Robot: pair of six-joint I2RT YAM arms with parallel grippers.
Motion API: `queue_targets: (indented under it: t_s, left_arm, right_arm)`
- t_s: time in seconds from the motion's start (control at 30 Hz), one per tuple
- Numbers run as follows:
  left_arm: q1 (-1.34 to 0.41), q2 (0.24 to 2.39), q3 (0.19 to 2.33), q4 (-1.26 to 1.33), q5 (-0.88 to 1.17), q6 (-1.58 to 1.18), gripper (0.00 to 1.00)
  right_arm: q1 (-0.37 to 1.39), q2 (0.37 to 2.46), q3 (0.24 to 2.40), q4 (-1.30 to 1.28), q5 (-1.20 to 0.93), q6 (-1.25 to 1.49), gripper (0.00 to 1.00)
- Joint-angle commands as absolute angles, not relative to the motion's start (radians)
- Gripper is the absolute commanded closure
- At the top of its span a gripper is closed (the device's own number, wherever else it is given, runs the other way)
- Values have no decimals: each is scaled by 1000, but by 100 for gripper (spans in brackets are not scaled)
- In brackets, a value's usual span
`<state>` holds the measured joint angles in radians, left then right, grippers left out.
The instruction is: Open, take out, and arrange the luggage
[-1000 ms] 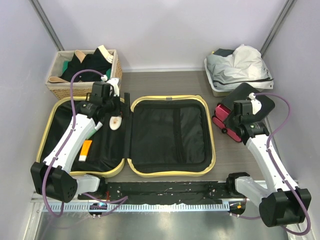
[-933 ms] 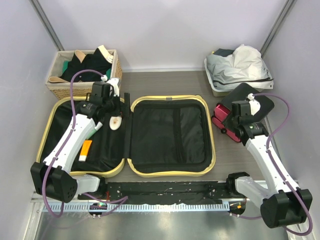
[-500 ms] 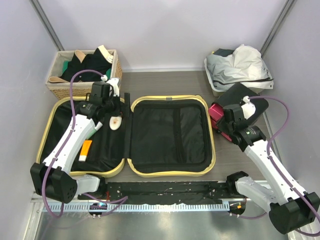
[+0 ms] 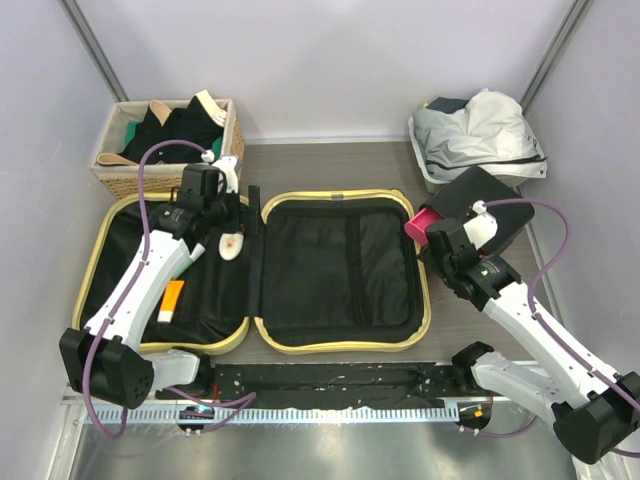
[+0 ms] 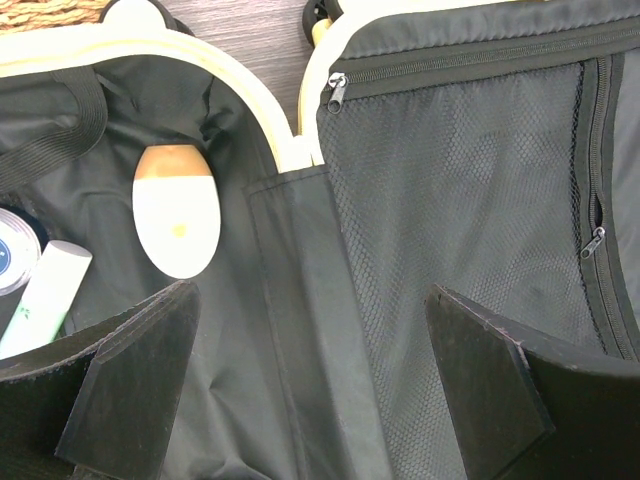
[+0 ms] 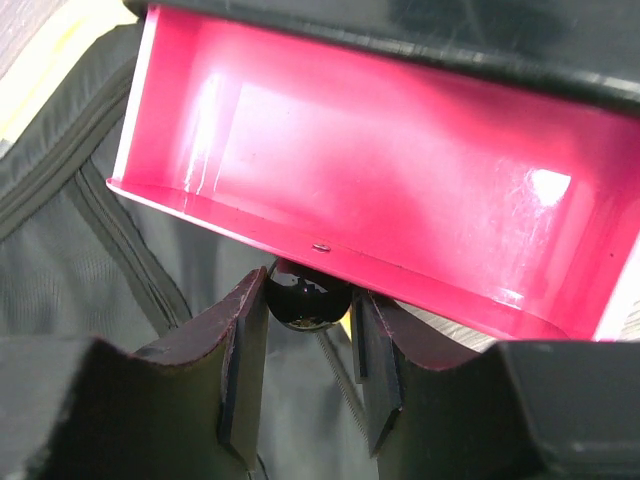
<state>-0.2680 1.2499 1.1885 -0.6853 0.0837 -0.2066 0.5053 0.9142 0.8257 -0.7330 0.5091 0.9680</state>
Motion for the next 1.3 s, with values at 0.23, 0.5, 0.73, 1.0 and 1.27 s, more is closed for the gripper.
queue_targets:
  t_s: [0.23,0.5,0.73,1.0,1.27]
  left_arm:
    - [-265,1207,1186,-643,109,-216,0]
    - [-264,1207,1184,-643,100,-215,0]
    - [-265,1213,1180,-640,84,-213,0]
    - [-212,1209,1152,-594,83,-219,0]
    - [-94,1311,1132,-567,71,-230,0]
  right_arm:
    - [660,881,861,-629,603,1106,89]
    - [681,879,864,-644,627,1104,54]
    - [693,836,864,-647,617,1027,20]
    - [707,753,775,-424,391,884,25]
    - [712,894,931,-288,336,614,24]
